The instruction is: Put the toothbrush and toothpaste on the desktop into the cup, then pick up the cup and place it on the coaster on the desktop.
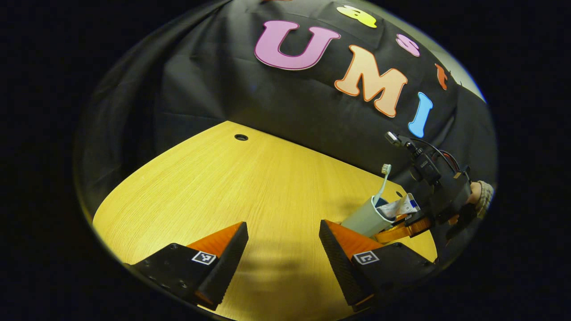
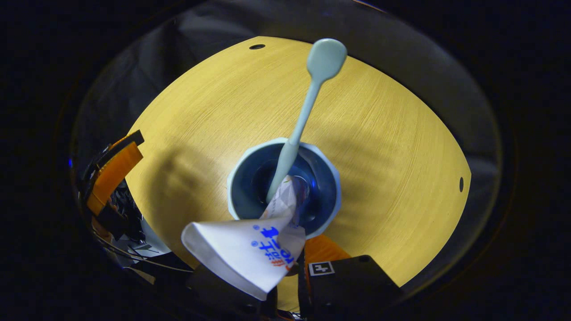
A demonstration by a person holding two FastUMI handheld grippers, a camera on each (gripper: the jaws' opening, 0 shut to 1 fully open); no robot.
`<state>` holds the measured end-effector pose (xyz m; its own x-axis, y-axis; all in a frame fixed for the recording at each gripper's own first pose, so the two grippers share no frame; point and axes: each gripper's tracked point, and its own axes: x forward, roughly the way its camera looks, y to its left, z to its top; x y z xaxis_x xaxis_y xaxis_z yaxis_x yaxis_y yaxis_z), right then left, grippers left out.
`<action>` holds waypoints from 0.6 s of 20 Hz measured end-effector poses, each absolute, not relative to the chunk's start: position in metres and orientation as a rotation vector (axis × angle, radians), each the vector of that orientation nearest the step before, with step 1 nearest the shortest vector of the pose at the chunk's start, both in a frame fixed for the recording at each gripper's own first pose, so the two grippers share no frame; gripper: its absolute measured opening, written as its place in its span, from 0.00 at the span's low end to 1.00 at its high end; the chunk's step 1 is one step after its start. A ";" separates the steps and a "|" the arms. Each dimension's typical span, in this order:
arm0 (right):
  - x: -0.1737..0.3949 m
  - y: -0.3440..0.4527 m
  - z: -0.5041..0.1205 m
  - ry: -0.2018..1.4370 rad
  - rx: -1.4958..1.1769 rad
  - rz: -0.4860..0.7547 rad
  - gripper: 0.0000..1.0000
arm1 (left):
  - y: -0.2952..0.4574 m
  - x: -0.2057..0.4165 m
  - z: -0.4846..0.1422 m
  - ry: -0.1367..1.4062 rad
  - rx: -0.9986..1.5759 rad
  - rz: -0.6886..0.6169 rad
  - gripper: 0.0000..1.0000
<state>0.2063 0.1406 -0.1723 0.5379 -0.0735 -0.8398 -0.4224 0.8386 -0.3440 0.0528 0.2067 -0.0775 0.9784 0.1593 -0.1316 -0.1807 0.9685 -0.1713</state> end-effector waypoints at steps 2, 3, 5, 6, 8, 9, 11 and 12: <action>0.205 0.140 -0.173 1.006 -0.566 0.224 0.23 | 0.212 0.047 -0.079 0.123 -0.185 0.188 0.95; 0.205 0.139 -0.173 1.011 -0.571 0.225 0.23 | 0.213 0.046 -0.081 0.127 -0.182 0.191 0.95; 0.203 0.137 -0.173 1.028 -0.585 0.227 0.24 | 0.217 0.044 -0.082 0.135 -0.173 0.198 0.95; 0.205 0.137 -0.167 1.013 -0.592 0.233 0.24 | 0.218 0.043 -0.081 0.138 -0.169 0.202 0.95; 0.206 0.138 -0.171 1.022 -0.576 0.222 0.24 | 0.216 0.044 -0.081 0.139 -0.171 0.199 0.95; 0.205 0.139 -0.171 1.026 -0.567 0.219 0.24 | 0.215 0.046 -0.082 0.143 -0.174 0.194 0.95; 0.205 0.140 -0.166 1.018 -0.569 0.230 0.27 | 0.211 0.048 -0.084 0.151 -0.179 0.181 0.95; 0.204 0.140 -0.164 1.011 -0.569 0.239 0.31 | 0.208 0.050 -0.085 0.156 -0.180 0.173 0.95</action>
